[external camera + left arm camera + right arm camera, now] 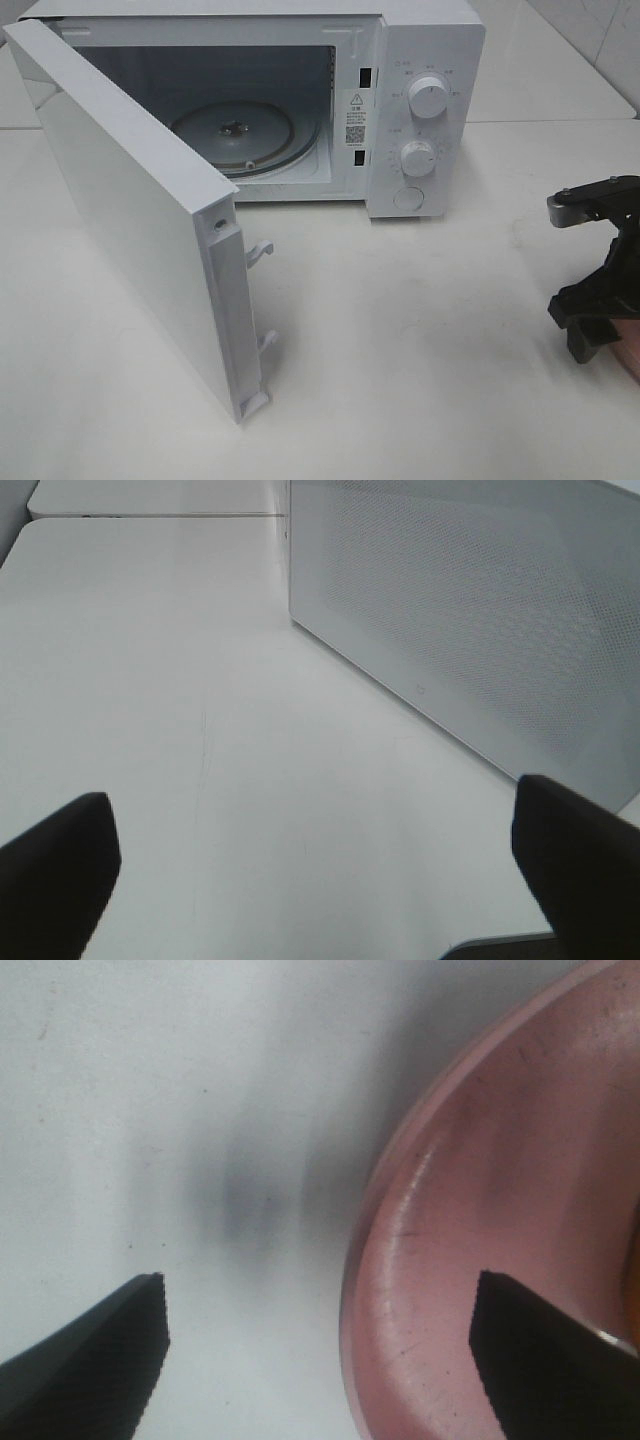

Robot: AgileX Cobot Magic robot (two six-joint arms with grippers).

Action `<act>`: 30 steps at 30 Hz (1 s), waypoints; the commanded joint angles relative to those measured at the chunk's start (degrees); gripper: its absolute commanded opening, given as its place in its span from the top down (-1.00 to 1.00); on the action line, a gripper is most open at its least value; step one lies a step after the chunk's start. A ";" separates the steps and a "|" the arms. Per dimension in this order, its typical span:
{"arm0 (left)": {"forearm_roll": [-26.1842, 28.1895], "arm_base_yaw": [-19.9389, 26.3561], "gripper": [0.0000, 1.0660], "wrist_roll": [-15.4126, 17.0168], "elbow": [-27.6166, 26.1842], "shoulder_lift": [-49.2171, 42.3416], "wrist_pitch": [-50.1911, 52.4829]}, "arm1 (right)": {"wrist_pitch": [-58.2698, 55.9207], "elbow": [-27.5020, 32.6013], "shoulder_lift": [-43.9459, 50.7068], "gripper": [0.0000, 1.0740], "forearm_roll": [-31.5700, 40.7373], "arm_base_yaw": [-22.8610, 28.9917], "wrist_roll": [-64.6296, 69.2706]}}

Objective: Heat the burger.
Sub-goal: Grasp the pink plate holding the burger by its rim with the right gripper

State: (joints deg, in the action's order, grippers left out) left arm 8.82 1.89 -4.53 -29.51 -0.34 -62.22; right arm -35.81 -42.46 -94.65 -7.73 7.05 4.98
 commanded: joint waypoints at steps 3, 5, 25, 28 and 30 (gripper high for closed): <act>0.52 -0.11 -0.87 0.11 -0.06 -0.86 0.74 | 1.55 0.46 -3.09 -0.46 -2.35 -0.34 2.81; 0.52 -0.11 -0.87 0.11 -0.06 -0.86 0.74 | 1.72 0.46 -3.95 -0.45 -3.78 -0.34 4.01; 0.52 -0.11 -0.87 0.11 -0.06 -0.86 0.74 | 3.84 0.40 -7.91 -0.40 -5.90 -0.34 4.93; 0.52 -0.11 -0.87 0.11 -0.06 -0.86 0.74 | 3.44 0.40 -7.91 -0.17 -6.82 -0.34 5.44; 0.52 -0.11 -0.87 0.11 -0.06 -0.86 0.74 | 3.44 0.40 -7.91 -0.06 -6.93 -0.34 5.67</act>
State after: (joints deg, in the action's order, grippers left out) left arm 8.82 1.89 -4.53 -29.51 -0.34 -62.22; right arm -31.91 -42.46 -101.87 -13.35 7.05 10.14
